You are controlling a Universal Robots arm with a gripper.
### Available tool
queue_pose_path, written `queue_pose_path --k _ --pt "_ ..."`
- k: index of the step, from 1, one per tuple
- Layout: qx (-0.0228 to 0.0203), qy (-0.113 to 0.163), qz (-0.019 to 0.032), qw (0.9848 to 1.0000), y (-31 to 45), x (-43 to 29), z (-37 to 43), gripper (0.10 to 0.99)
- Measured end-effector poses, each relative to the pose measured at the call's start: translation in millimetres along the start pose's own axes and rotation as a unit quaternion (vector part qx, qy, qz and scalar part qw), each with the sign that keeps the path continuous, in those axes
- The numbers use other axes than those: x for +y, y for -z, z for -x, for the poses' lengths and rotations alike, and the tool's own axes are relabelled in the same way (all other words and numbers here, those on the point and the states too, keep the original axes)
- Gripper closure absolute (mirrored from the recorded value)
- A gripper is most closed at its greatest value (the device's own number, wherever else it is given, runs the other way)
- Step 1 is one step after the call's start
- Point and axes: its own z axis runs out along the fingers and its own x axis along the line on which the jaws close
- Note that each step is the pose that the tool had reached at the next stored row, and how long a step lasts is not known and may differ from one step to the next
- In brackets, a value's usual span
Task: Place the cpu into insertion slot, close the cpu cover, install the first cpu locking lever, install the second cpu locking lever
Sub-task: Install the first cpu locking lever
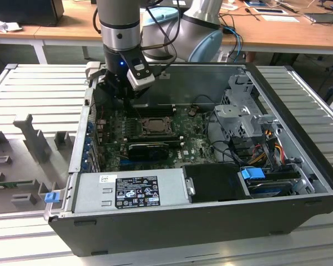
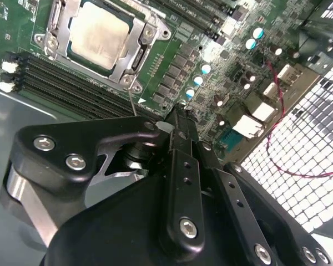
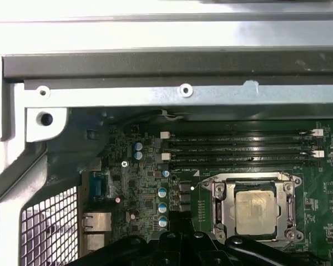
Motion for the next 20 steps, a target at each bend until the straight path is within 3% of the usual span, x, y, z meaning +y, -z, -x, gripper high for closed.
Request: queue_pose_path --k 14,20 --pt "0.0000 0.000 0.0001 1.0000 -6.6 22.0 -1.7 0.980" --pt "0.0000 0.000 0.0001 1.0000 -6.8 23.3 7.1 0.980"
